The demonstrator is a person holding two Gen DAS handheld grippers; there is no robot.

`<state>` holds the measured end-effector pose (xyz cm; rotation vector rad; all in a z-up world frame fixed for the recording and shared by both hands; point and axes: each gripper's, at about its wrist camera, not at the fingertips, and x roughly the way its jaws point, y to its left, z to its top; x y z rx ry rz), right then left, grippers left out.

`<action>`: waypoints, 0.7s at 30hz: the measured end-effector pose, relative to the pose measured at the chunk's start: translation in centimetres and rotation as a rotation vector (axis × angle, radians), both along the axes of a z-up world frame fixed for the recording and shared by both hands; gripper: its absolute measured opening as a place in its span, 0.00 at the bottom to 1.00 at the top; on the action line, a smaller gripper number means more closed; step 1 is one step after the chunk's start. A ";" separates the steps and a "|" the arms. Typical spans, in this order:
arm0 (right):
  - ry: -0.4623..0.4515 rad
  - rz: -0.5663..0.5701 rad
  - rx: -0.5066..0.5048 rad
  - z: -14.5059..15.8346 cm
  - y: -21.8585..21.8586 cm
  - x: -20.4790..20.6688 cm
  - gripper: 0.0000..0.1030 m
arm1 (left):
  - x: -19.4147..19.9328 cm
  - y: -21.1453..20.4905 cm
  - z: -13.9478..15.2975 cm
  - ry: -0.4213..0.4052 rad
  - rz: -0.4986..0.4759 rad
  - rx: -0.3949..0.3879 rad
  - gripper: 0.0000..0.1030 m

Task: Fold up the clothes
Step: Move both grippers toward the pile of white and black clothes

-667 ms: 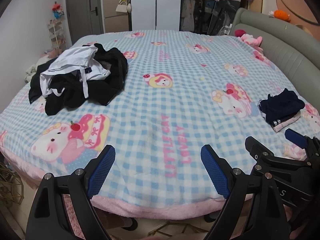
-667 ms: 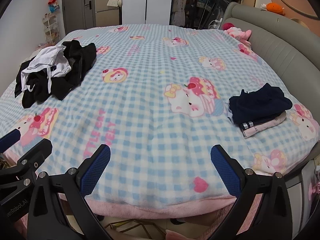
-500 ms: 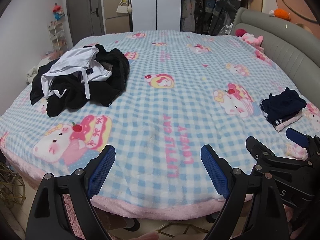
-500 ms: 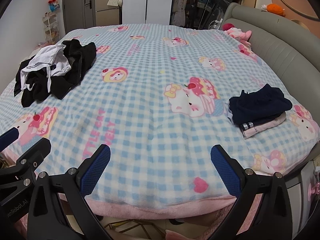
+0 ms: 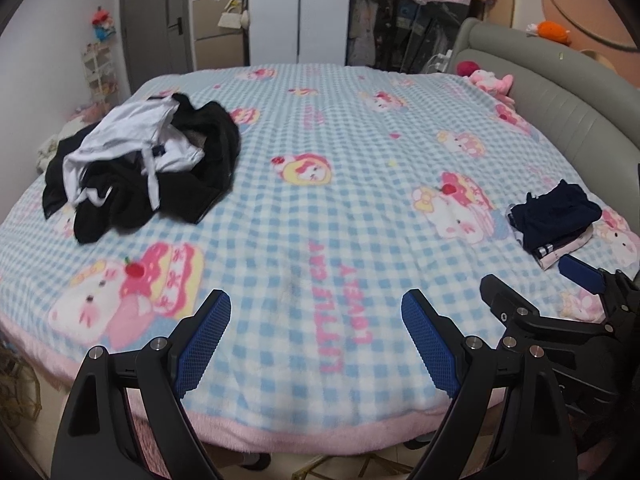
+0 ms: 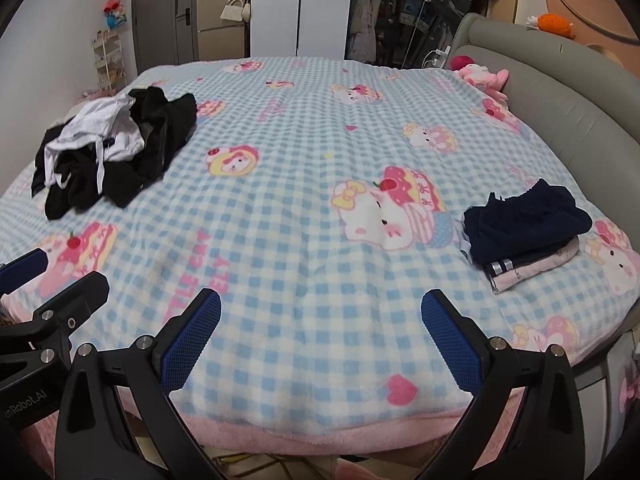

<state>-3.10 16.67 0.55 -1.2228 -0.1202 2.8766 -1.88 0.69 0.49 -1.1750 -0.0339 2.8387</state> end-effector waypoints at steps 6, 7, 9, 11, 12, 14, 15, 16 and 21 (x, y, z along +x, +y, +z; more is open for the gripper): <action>0.028 0.030 0.026 1.4 -0.8 -2.7 0.99 | -2.8 0.1 2.4 0.062 -0.046 -0.012 0.87; 0.035 0.029 0.032 1.7 -1.0 -3.3 0.99 | -3.4 0.0 2.7 0.069 -0.050 -0.013 0.87; 0.043 0.029 0.027 2.2 -1.2 -4.6 0.99 | -4.5 -0.3 3.1 0.081 -0.055 -0.009 0.87; 0.045 0.034 0.017 2.7 -1.5 -6.0 0.99 | -6.0 -0.9 3.4 0.077 -0.042 0.002 0.87; 0.049 0.033 0.013 2.9 -1.7 -6.6 0.99 | -6.8 -1.2 3.5 0.077 -0.037 0.012 0.87; 0.057 0.032 0.004 3.2 -2.3 -8.0 0.99 | -8.1 -2.1 3.4 0.066 -0.020 0.032 0.87; 0.054 0.039 0.000 3.3 -2.7 -8.7 0.99 | -8.8 -2.6 3.3 0.062 -0.012 0.041 0.87; 0.050 0.046 -0.005 3.4 -3.1 -9.4 0.99 | -9.3 -3.3 3.3 0.059 -0.003 0.046 0.87; -0.003 0.131 -0.048 3.4 -6.8 -12.9 0.99 | -11.3 -7.5 2.5 0.043 0.093 0.036 0.87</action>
